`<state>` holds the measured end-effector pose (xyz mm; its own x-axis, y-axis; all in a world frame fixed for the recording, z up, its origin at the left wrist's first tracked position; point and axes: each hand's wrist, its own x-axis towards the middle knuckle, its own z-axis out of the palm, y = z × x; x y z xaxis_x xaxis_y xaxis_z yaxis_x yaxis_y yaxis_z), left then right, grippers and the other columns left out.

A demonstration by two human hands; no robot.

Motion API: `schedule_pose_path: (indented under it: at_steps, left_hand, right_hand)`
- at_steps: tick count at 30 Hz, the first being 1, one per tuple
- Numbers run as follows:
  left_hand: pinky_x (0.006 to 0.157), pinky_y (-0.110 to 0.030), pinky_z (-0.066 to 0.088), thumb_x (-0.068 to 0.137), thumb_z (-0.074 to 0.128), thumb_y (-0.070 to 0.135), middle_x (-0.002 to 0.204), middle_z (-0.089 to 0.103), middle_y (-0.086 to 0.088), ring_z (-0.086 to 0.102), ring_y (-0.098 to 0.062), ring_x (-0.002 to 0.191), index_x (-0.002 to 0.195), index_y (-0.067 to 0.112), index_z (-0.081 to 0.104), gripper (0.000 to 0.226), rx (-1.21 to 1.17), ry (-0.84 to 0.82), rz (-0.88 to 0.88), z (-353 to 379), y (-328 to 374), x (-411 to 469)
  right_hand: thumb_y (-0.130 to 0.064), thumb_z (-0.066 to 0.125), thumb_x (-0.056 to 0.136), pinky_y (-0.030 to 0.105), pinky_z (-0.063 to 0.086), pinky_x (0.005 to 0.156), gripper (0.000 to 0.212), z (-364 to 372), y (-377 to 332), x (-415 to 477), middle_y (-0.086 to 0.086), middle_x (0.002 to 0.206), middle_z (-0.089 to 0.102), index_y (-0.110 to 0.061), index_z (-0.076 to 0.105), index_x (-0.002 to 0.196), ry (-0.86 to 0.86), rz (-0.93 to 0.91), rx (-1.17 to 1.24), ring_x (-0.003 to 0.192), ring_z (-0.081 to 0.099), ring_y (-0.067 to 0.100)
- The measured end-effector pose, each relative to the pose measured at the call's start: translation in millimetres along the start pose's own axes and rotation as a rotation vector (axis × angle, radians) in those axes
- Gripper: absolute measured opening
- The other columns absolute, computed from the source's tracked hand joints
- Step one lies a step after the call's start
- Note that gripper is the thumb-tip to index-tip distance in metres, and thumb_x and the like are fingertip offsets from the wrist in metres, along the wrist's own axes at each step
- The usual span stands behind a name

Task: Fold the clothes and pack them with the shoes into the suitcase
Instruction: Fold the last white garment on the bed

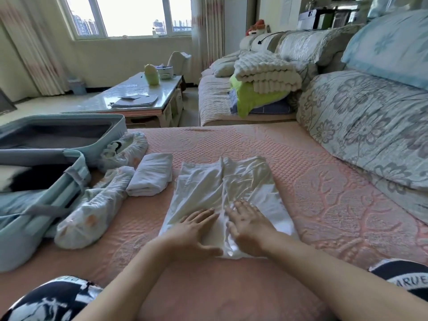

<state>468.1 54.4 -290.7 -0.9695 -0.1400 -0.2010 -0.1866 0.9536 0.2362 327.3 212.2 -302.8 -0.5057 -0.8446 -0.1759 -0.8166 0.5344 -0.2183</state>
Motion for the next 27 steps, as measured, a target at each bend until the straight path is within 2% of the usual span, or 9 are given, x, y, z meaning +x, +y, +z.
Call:
schedule_pose_path:
  at_steps: [2,4,8,11,13,16,19,23,27]
  left_hand:
    - [0.120,-0.027,-0.003,0.061,0.054,0.090,0.164,-0.002,0.017,-0.007,-0.006,0.151,0.156,0.043,0.006,0.116,0.030,-0.039,-0.016,-1,-13,-16]
    - [0.119,-0.026,-0.001,0.061,0.062,0.073,0.165,0.000,0.011,-0.006,-0.008,0.151,0.156,0.039,0.011,0.113,0.048,-0.054,-0.013,-4,-23,-32]
    - [0.117,-0.018,0.012,0.078,0.064,0.019,0.162,0.019,0.004,0.013,-0.010,0.150,0.153,0.029,0.030,0.083,-0.002,0.072,0.011,-9,-30,-48]
    - [0.113,-0.028,0.032,0.082,0.059,0.012,0.152,0.040,0.007,0.035,-0.014,0.141,0.142,0.031,0.050,0.063,0.060,0.207,-0.014,-4,-28,-48]
    - [0.093,-0.038,0.048,0.076,0.064,0.015,0.128,0.063,0.008,0.057,-0.022,0.119,0.117,0.033,0.069,0.046,0.159,0.366,-0.026,-3,-22,-45]
    - [0.062,-0.035,0.049,0.057,0.076,0.012,0.089,0.070,0.004,0.061,-0.029,0.083,0.078,0.028,0.076,0.027,0.287,0.621,-0.152,-3,-17,-39]
    - [0.047,-0.033,0.049,0.063,0.075,0.005,0.085,0.062,-0.003,0.061,-0.030,0.069,0.081,0.022,0.071,0.025,0.255,0.714,-0.324,-5,-3,-31]
    - [0.055,-0.035,0.050,0.077,0.062,-0.002,0.105,0.064,-0.005,0.067,-0.033,0.071,0.100,0.017,0.067,0.031,0.092,0.723,-0.249,-15,24,-12]
    - [0.076,-0.027,0.047,0.075,0.045,-0.005,0.127,0.060,0.000,0.060,-0.020,0.100,0.097,0.016,0.069,0.039,-0.173,0.704,0.089,-35,56,23]
  right_hand:
    - [-0.053,-0.006,0.085,0.039,-0.010,0.122,0.084,14,-14,-9,0.010,0.168,-0.007,-0.018,0.004,0.161,0.063,-0.016,-0.058,0.155,-0.010,0.023]
    - [-0.052,-0.015,0.071,0.039,-0.008,0.122,0.099,22,-20,-10,0.010,0.168,-0.005,-0.015,0.005,0.161,0.119,-0.011,-0.121,0.155,-0.007,0.025]
    - [-0.062,-0.001,0.084,0.039,-0.006,0.123,0.090,16,-18,-12,0.009,0.168,-0.005,-0.017,0.007,0.161,0.102,-0.023,-0.116,0.155,-0.008,0.023]
    - [-0.070,0.004,0.082,0.039,-0.008,0.123,0.095,12,-21,-21,0.009,0.168,-0.005,-0.017,0.007,0.161,0.086,-0.061,-0.144,0.155,-0.009,0.023]
    - [-0.070,-0.002,0.076,0.040,-0.009,0.123,0.101,13,-25,-26,0.008,0.169,-0.004,-0.017,0.007,0.161,0.081,-0.055,-0.166,0.155,-0.010,0.024]
    - [-0.062,0.019,0.099,0.039,-0.010,0.123,0.077,11,-24,-22,0.006,0.168,-0.009,-0.019,0.005,0.161,0.018,-0.038,-0.103,0.154,-0.015,0.021]
    - [-0.051,0.024,0.106,0.034,-0.007,0.124,0.063,-3,-15,-20,0.002,0.169,-0.005,-0.023,0.013,0.161,-0.066,-0.060,0.078,0.154,-0.011,0.015]
    - [-0.037,0.035,0.108,0.026,0.012,0.121,0.049,-34,4,-27,-0.001,0.166,0.021,-0.025,0.035,0.155,-0.006,-0.112,0.262,0.153,0.017,0.013]
    - [-0.023,0.055,0.099,0.025,0.015,0.118,0.066,-69,37,-32,0.000,0.164,0.027,-0.028,0.025,0.158,0.234,-0.077,0.216,0.149,0.029,0.020]
